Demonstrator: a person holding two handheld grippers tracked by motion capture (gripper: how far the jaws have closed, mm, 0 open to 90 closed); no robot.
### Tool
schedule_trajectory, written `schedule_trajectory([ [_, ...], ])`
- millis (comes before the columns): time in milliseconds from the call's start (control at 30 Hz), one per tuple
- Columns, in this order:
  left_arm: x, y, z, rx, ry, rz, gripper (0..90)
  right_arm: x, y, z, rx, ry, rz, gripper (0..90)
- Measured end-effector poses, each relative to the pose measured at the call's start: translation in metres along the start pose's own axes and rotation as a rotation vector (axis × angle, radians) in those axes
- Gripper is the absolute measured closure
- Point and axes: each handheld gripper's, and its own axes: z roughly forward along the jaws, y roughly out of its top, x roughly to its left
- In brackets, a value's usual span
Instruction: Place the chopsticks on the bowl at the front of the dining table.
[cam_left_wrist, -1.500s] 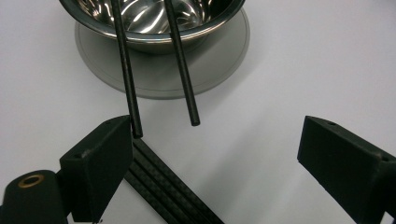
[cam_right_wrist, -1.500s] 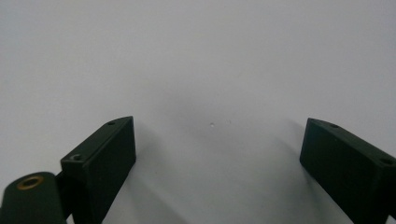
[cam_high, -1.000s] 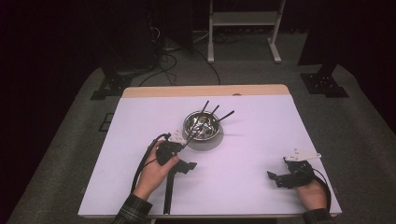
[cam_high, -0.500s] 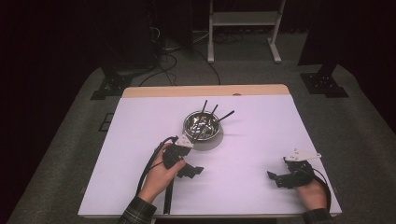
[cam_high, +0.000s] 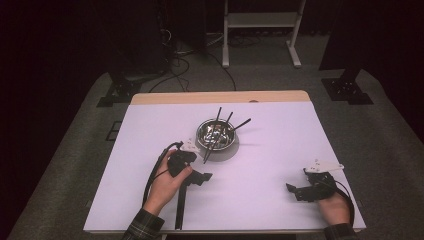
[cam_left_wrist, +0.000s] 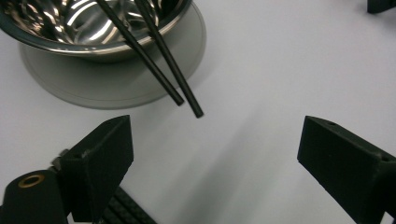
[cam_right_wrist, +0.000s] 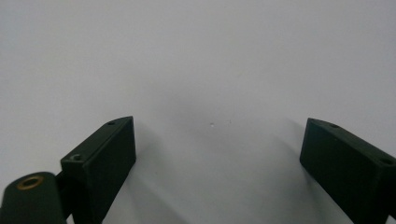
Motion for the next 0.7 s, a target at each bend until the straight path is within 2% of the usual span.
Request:
schedule_trajectory([
  [167,0.009,0.006,-0.007,-0.027,0.013,-0.018,9.4,0.000,0.000,0.000,-0.001,0.000,0.000,9.1],
  [367,0.022,0.024,-0.013,-0.052,0.040,-0.031,9.5,0.000,0.000,0.000,0.000,0.000,0.001,9.1],
  [400,0.026,0.030,-0.015,-0.061,0.042,-0.030,9.4,0.000,0.000,0.000,0.000,0.000,-0.001,9.1],
  [700,0.040,0.055,-0.013,-0.079,0.051,-0.027,9.5,0.000,0.000,0.000,-0.001,0.000,0.001,9.1],
])
